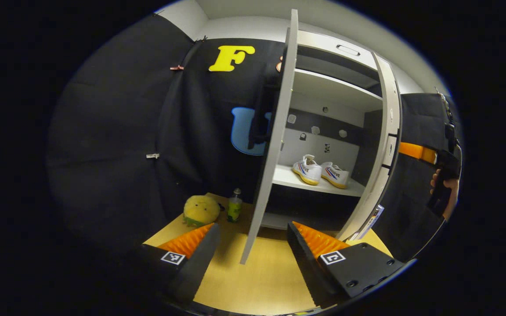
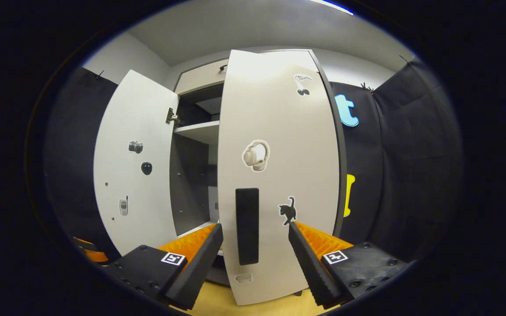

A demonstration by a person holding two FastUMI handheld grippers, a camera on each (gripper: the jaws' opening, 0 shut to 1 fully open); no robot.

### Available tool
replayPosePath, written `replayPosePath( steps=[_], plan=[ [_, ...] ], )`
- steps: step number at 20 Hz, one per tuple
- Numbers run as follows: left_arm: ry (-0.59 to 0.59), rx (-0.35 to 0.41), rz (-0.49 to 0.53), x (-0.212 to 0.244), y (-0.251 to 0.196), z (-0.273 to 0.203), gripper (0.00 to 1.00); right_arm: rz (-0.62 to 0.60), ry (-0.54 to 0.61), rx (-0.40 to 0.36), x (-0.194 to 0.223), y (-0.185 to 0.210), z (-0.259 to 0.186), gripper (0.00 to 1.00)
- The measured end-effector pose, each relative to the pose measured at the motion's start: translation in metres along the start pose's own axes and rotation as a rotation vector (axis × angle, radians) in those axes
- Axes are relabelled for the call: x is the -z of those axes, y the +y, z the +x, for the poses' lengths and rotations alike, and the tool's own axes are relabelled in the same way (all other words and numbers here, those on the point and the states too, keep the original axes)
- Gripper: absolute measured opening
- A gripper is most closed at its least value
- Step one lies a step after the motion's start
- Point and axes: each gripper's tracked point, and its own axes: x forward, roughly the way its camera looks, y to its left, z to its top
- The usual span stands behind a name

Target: Grab one shoe with the right hand and put it into the shoe cabinet, grab the other shoe with the left hand and put it into the shoe cabinet; then close the right door with the right hand and the left door with the left hand.

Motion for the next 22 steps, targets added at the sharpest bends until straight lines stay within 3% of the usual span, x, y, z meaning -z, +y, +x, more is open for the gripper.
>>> replayPosePath(
  steps=[5, 10, 15, 18, 22],
  plan=[
    [-0.062, -0.086, 0.028, -0.035, 0.052, 0.010, 0.95, 0.006, 0.058, 0.026, 0.031, 0.014, -0.033, 0.98],
    [-0.118, -0.115, 0.036, -0.085, 0.080, 0.041, 0.95, 0.071, 0.175, 0.067, 0.073, 0.022, -0.058, 0.98],
    [-0.180, -0.049, 0.049, -0.143, 0.082, 0.076, 0.95, 0.091, 0.226, 0.101, 0.102, 0.026, -0.087, 0.99],
    [-0.194, 0.037, 0.060, -0.166, 0.073, 0.096, 0.95, 0.103, 0.256, 0.116, 0.118, 0.029, -0.105, 0.98],
    [-0.197, 0.099, 0.155, -0.186, 0.064, 0.117, 0.95, 0.097, 0.282, 0.137, 0.128, 0.027, -0.123, 0.98]
  ],
)
